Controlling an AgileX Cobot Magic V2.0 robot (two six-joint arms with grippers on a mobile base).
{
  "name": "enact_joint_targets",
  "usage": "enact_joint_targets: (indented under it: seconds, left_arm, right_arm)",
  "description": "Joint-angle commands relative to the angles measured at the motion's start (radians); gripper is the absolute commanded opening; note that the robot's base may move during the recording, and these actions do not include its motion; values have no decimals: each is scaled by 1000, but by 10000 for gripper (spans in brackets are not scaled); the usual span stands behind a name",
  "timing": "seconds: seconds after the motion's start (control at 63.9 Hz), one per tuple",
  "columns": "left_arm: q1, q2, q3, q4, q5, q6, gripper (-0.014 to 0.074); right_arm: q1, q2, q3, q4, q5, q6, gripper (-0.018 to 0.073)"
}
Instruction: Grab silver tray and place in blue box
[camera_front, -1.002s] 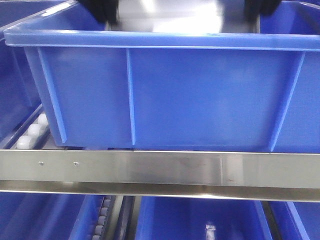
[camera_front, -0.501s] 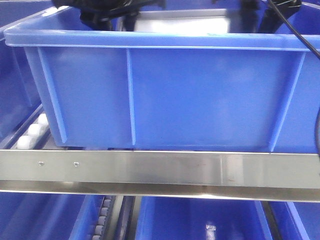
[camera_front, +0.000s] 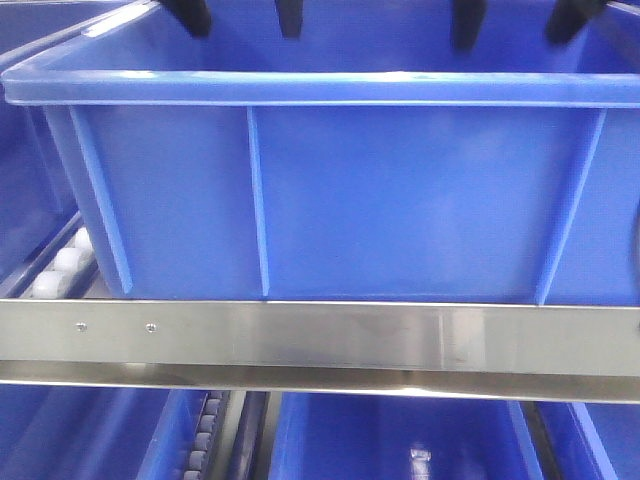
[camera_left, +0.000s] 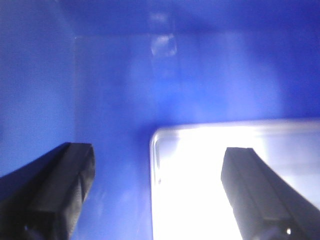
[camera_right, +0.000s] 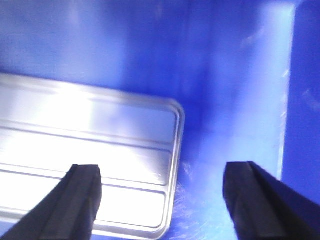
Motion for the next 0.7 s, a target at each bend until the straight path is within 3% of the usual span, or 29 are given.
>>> enact_joint_targets:
  seconds: [0.0,0.157,0.297,0.423,0.579,0.689]
  left_arm:
    - [0,-90,-64,-27,26,68,425]
    - [0,-176,-66,-25,54,96,318]
    - [0,-246,-60,-26,117,135,100]
    - [-13,-337,24,-12,137,138,-116]
    - [-18,-479,226,3,58,136,-94]
    - [-18,-599,424,-1,-61,136,-94]
  right_arm:
    - [-6,-110,-33,-22,-48,-11,442]
    - [-5,-209,-32,-29,-50,-11,221]
    - [-5,-265,-27,-40,-31,-14,41]
    - [6,-315,19,-41,-16,-58,55]
    - [8,-409,168,-41,-61,-64,55]
    - [8,-504,309,-41,-131,-64,55]
